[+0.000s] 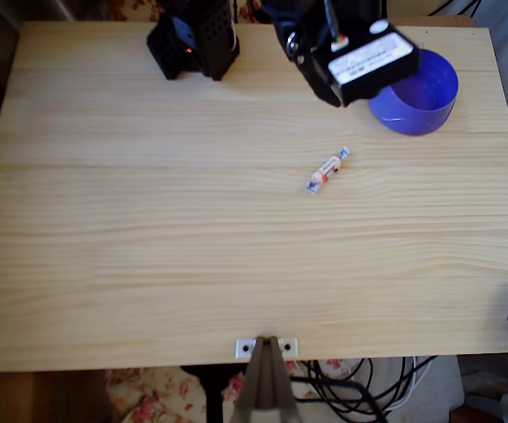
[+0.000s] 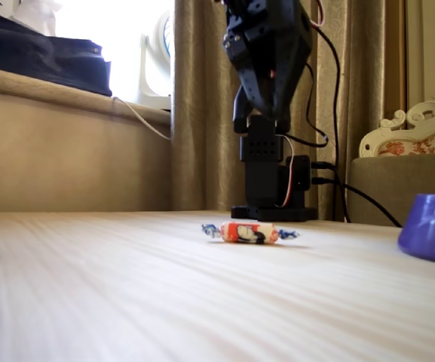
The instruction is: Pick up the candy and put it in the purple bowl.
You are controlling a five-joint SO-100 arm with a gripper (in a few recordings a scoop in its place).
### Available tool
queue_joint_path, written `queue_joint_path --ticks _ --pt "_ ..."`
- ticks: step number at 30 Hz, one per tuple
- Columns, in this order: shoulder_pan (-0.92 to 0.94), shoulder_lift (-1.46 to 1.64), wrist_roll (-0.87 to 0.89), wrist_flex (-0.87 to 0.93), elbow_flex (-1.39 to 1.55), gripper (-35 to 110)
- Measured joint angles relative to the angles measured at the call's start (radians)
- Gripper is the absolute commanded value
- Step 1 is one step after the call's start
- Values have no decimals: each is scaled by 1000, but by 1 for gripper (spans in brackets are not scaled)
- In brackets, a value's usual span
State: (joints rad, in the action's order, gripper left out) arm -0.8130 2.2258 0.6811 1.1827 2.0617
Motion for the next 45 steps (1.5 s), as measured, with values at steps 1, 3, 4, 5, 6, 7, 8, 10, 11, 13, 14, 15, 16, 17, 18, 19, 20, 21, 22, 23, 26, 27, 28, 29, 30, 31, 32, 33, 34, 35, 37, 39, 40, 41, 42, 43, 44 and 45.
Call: queue_joint_path --ticks 1,3,4,5,6,7,8,10,11,13,14,15,16,17,18,19,20,21,22,23,26,27,28,29,30,31,32,33,34,35,37,39,40,41,42,43,44,45 --pt "-6 -3 -8 -14 0 -1" --pt "-31 -6 -52 -37 0 -1" --pt "-43 -6 -94 -55 0 -1" --pt "-52 -5 -144 -67 0 -1" --pt "-66 -5 -195 -81 0 -1" --pt "-81 -5 -241 -95 0 1" --pt "-94 -5 -273 -104 0 2" --pt "-106 -5 -245 -114 0 4" --pt "-104 -5 -222 -114 0 7" --pt "-104 -5 -167 -127 21 7" --pt "-107 -3 -129 -155 44 7" --pt "-110 6 -100 -187 77 7" --pt "-110 18 -91 -221 106 7" --pt "-115 23 -77 -245 117 7" --pt "-117 29 -58 -264 129 7" --pt "-123 34 -28 -284 146 7" --pt "-126 43 6 -307 164 7" --pt "-123 57 58 -328 186 7" --pt "-118 71 104 -331 199 7" --pt "-115 78 160 -316 201 7" --pt "-114 86 291 -256 199 7" --pt "-112 77 325 -224 190 7" --pt "-107 52 345 -186 163 7" --pt "-103 17 360 -144 124 7" --pt "-95 -28 380 -100 78 7" --pt "-92 -69 390 -63 29 7" --pt "-89 -114 400 -34 -17 7" --pt "-86 -144 405 -21 -48 7" --pt "-86 -170 419 -12 -72 7" --pt "-86 -184 437 -5 -86 7" --pt "-87 -193 482 12 -101 7" --pt "-92 -193 522 17 -106 7" --pt "-92 -193 543 18 -106 7" --pt "-87 -193 568 20 -104 7" --pt "-80 -193 594 20 -104 7" --pt "-78 -193 623 20 -104 7" --pt "-78 -193 650 20 -95 7" --pt "-80 -193 673 26 -91 7"
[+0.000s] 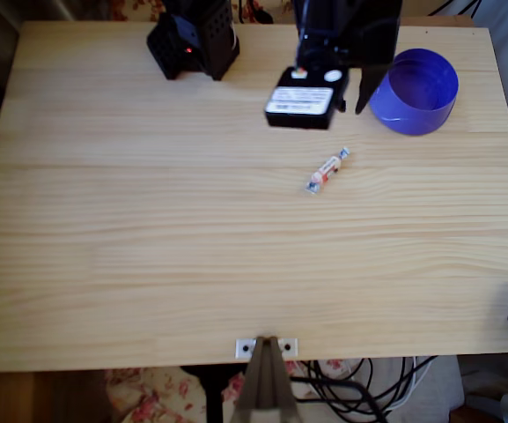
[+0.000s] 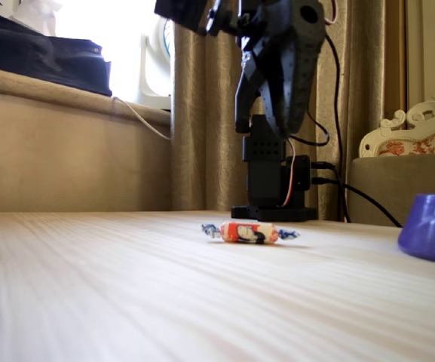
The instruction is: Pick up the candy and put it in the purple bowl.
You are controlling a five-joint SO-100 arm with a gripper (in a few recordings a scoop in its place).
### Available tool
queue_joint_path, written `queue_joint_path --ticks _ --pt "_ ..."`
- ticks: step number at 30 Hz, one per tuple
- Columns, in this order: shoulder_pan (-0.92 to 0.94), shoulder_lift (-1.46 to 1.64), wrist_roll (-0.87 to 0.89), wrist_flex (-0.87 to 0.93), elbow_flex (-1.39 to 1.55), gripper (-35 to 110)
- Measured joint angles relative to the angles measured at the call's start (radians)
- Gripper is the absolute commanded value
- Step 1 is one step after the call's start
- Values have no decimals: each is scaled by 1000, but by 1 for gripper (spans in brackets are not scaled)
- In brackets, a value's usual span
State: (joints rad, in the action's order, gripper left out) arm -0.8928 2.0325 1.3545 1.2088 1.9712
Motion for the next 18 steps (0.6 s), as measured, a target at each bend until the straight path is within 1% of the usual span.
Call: queue_joint_path --ticks 7,12,16,18 --pt "-3 0 160 124 2 7" --pt "3 -37 176 123 -2 7" --pt "12 -201 172 179 -150 2" --pt "31 -252 175 158 -202 0"
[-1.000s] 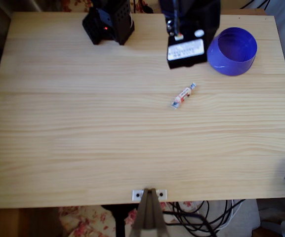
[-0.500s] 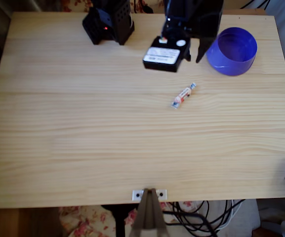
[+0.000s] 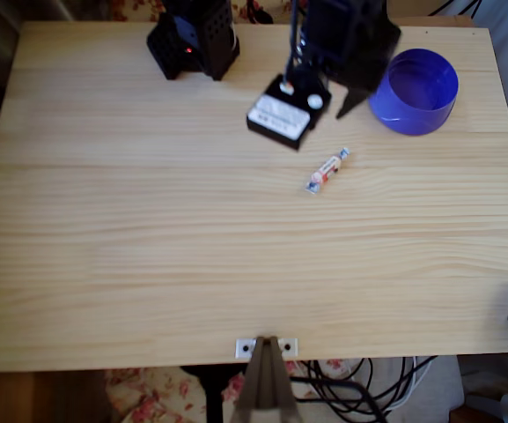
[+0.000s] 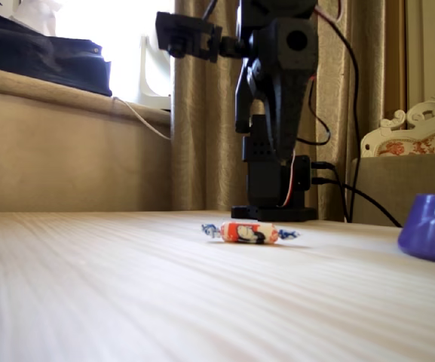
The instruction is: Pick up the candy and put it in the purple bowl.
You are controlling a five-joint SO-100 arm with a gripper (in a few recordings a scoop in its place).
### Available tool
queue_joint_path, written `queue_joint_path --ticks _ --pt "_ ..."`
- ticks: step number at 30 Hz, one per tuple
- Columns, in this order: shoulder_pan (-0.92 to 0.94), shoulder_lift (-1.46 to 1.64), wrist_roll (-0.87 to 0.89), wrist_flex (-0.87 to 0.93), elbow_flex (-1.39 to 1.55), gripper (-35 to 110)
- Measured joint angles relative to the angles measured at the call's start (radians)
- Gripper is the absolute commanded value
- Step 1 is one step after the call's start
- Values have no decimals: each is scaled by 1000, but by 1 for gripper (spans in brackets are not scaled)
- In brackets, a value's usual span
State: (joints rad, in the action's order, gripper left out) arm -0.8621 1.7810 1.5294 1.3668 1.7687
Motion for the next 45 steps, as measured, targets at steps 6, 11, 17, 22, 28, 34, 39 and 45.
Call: queue_joint_path --ticks 6,11,17,22,28,34,39,45 --pt "5 -18 0 -150 -8 0" --pt "54 -86 2 -153 -21 0" --pt "60 -181 -3 -98 -78 13" --pt "67 -222 -5 -83 -107 18" --pt "78 -276 0 -92 -129 18" --pt "84 -322 -2 -123 -149 18" --pt "110 -337 0 -144 -149 18" --pt "103 -337 0 -190 -149 18"
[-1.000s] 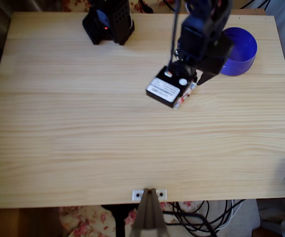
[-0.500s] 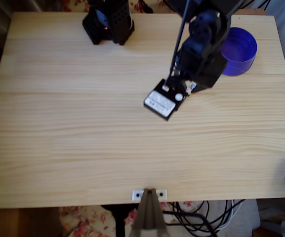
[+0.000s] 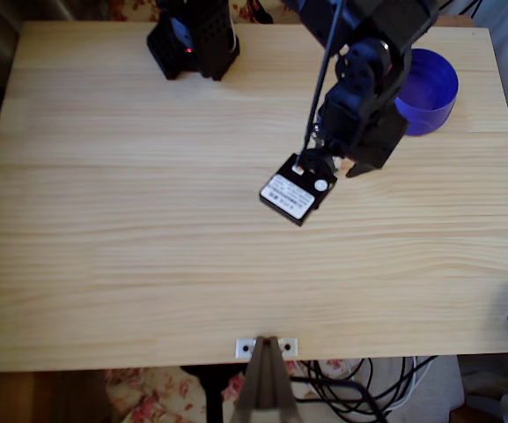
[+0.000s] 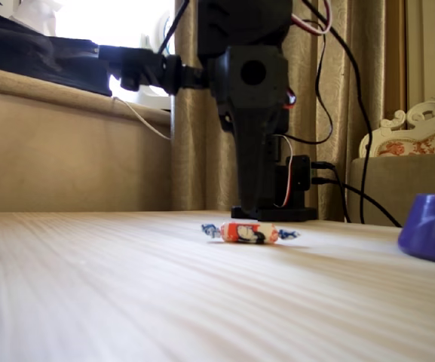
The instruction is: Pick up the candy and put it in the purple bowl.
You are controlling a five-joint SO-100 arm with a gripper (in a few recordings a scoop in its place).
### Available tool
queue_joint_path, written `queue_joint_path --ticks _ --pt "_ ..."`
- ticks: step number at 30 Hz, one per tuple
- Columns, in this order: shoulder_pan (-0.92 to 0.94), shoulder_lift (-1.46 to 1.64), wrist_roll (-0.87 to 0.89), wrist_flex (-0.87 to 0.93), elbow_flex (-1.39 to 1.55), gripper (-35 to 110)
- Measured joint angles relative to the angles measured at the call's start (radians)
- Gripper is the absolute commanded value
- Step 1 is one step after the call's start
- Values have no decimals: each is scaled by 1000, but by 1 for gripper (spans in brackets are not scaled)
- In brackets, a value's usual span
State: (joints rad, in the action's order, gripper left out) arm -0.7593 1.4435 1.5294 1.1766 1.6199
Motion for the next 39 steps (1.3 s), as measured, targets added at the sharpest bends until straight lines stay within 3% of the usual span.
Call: queue_joint_path --ticks 20,24,39 --pt "9 0 0 -146 169 18" --pt "15 0 2 -153 169 0" --pt "21 6 -2 -130 184 0"
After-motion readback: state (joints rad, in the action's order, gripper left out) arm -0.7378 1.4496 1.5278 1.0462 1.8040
